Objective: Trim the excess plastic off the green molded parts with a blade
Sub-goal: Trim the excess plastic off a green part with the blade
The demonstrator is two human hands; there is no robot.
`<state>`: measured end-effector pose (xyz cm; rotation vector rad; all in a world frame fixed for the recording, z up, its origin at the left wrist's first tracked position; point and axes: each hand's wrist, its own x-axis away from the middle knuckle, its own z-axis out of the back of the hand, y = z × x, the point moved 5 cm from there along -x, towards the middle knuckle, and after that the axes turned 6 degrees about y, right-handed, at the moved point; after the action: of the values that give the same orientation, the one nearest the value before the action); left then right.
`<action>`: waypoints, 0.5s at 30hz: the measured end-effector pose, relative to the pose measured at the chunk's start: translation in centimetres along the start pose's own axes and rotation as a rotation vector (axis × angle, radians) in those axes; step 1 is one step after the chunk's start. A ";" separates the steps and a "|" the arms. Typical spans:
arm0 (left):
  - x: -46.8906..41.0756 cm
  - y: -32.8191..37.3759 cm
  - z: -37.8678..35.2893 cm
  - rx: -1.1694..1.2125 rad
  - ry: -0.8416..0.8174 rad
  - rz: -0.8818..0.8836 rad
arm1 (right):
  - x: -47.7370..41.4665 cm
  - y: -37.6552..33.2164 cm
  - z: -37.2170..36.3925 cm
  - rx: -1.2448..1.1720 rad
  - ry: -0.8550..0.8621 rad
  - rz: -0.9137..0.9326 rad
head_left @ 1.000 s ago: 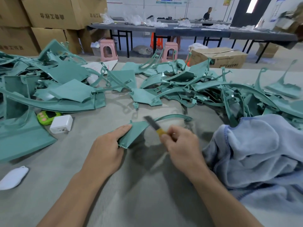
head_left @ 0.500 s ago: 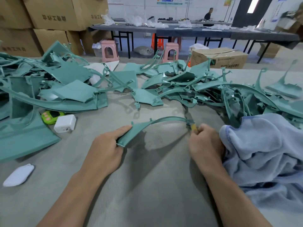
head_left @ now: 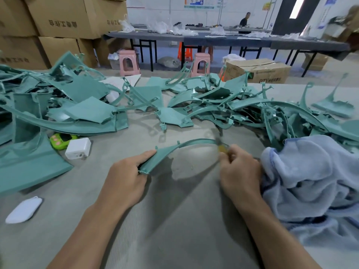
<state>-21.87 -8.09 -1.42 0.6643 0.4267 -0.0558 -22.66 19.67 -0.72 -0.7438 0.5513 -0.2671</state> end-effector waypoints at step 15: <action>0.0 -1.1 1.9 0.533 0.267 0.470 | 0.8 -0.8 1.0 -0.245 0.126 -0.005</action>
<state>-21.41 -10.17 -0.72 1.2918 0.5065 0.3813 -21.45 19.38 0.15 -0.9705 0.7095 -0.2545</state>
